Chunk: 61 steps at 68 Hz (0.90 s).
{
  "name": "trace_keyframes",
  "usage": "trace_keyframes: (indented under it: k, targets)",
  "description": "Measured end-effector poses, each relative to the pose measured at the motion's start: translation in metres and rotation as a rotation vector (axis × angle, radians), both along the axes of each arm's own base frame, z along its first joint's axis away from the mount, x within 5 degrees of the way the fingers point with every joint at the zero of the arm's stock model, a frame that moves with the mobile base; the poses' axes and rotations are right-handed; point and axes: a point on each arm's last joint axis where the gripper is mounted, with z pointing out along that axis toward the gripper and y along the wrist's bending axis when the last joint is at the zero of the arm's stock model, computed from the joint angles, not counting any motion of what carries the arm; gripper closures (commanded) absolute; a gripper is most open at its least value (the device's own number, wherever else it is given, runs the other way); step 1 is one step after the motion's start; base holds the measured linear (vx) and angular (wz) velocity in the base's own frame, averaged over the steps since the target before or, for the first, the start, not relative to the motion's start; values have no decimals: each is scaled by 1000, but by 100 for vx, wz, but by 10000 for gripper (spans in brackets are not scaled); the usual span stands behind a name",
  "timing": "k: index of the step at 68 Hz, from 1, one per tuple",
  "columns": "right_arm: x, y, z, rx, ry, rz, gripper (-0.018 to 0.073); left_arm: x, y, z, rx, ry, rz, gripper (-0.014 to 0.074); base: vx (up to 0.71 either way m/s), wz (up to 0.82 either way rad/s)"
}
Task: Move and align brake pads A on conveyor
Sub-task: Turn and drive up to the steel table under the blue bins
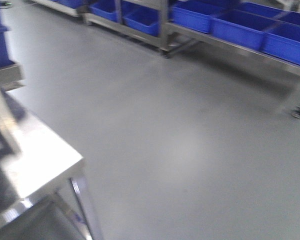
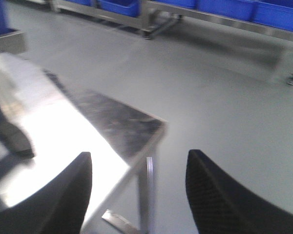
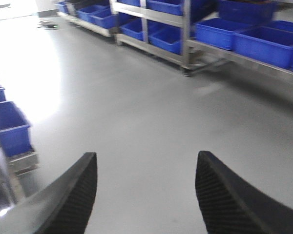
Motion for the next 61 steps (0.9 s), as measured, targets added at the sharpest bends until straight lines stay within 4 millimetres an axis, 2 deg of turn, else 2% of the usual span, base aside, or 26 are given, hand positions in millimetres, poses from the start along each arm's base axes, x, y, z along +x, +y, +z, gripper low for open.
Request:
trace_keyframes:
  k: [61]
  targets:
    - [0, 0, 0, 0, 0, 0, 127, 0, 0, 0, 0, 0, 0, 182, 20, 76]
